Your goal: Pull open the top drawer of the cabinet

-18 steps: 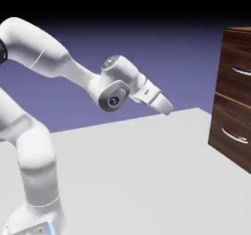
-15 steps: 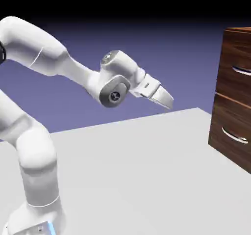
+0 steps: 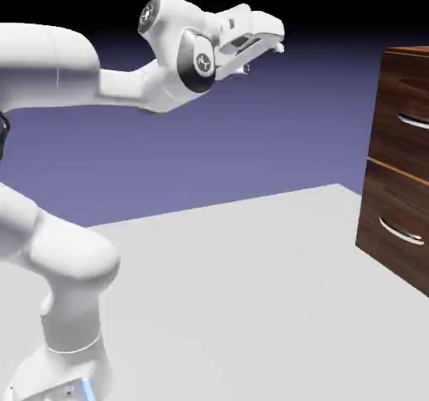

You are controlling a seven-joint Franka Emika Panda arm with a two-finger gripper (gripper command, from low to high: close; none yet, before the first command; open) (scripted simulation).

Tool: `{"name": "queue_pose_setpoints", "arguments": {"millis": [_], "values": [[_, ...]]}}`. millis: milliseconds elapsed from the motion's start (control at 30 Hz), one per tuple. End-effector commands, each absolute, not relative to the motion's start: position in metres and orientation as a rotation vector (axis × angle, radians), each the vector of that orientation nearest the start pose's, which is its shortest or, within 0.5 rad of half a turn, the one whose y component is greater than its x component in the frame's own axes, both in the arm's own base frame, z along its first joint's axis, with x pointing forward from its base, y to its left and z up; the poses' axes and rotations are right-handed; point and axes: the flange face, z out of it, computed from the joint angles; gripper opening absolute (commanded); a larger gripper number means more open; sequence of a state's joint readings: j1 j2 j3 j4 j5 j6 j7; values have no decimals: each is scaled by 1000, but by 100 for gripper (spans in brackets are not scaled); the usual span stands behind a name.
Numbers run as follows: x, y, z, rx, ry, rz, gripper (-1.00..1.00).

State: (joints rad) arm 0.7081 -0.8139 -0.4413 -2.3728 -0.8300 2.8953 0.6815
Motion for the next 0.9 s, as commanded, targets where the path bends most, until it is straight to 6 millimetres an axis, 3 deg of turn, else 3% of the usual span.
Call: {"name": "queue_pose_setpoints", "arguments": {"millis": [0, 233, 433, 633, 867], "values": [[356, 60, 725, -2268, -185, -1774, 0], [358, 22, 777, -2137, -346, -2002, 0], [385, -19, 795, -2065, -407, -2167, 0], [438, -55, 787, -2053, -431, -2296, 0], [525, -73, 743, -2123, -467, -2398, 0]]}}
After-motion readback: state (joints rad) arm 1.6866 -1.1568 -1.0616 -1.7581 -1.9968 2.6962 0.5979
